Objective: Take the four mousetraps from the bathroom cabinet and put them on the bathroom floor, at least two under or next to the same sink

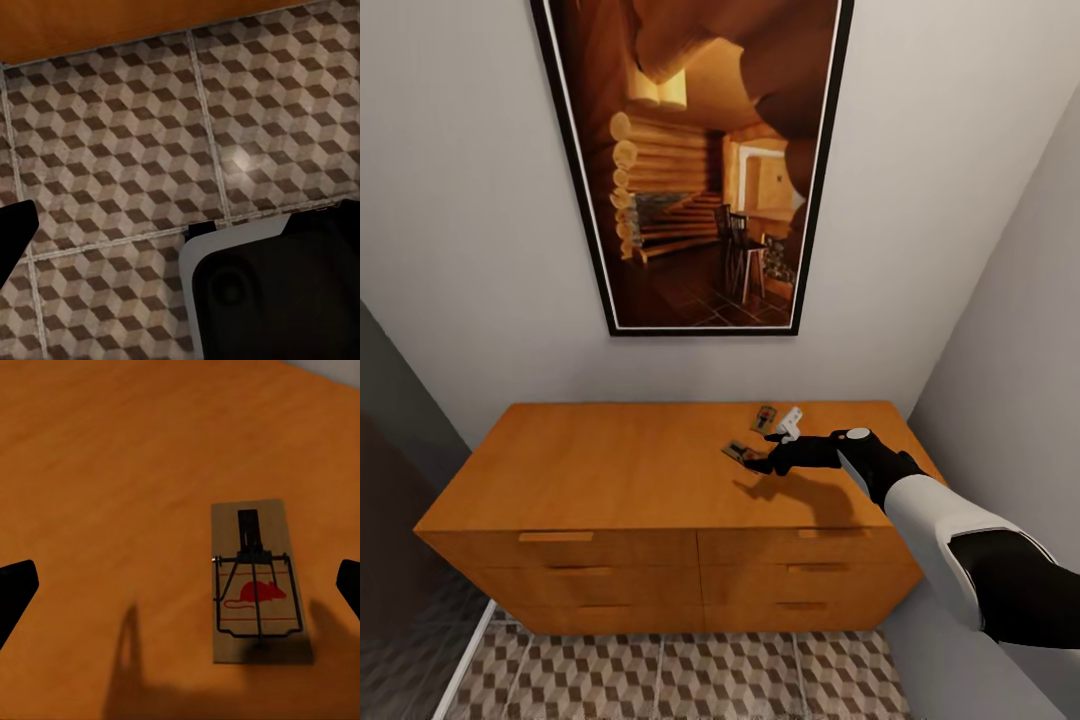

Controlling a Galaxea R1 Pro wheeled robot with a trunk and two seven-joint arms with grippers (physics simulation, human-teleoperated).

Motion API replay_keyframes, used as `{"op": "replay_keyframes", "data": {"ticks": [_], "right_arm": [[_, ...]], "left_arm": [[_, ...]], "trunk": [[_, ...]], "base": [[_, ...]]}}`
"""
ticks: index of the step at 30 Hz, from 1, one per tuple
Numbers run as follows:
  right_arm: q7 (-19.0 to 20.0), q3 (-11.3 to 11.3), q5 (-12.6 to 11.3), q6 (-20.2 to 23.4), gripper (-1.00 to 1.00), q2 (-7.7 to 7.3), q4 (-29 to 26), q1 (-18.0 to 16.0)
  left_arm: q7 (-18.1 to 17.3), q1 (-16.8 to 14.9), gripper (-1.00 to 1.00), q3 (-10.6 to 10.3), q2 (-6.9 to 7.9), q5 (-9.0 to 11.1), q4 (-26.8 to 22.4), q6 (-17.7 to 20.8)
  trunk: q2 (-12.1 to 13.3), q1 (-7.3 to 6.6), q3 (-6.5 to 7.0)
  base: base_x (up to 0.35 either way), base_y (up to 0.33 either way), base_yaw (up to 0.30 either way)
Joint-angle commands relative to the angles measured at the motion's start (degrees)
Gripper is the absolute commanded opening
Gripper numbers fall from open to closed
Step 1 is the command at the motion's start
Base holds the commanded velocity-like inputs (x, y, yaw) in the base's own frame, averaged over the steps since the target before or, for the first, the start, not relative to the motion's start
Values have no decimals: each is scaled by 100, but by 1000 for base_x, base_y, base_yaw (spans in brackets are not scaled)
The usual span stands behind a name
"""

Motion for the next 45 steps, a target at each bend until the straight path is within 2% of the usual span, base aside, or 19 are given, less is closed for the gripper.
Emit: {"op": "replay_keyframes", "data": {"ticks": [1, 14, 19, 24, 26, 27, 28, 35, 45], "right_arm": [[17, -2, 28, 6, 100, -1, -8, -4], [17, -2, 28, 1, 100, -35, -8, 5], [17, -7, 13, -10, 100, -110, -8, 5], [14, -12, -220, -11, 100, -211, -8, 5], [11, -12, -437, -13, 100, -273, -5, 5], [9, -11, -686, -20, 100, -341, 32, 9], [9, -11, -726, -22, 100, -357, 45, 11], [8, -11, -859, -28, 100, -420, 89, 21], [8, -3, -838, -30, 100, -425, 97, 33]], "left_arm": [[-34, -7, 100, -39, -3, 59, 19, -27], [-34, -7, 100, -39, -3, 59, 22, -27], [-34, -7, 100, -40, -3, 59, 20, -27], [-34, -7, 100, -39, -3, 59, 22, -27], [-34, -7, 100, -38, -3, 59, 21, -27], [-34, -7, 100, -41, -3, 59, 22, -27], [-34, -7, 100, -41, -3, 59, 22, -27], [-34, -7, 100, -42, -8, 59, 17, -27], [-34, -7, 100, -42, -12, 59, 16, -27]], "trunk": [[-12, 3, -21], [-12, 3, -144], [-12, 3, -169], [-12, 3, -175], [-12, 3, -176], [-12, 3, -176], [-12, 3, -176], [-12, 3, -176], [-12, 3, -176]], "base": [[0, 0, 0], [0, 0, 0], [0, 0, 0], [0, 0, 0], [0, 0, 0], [0, 0, 0], [0, 0, 0], [0, 0, 0], [0, 0, 0]]}}
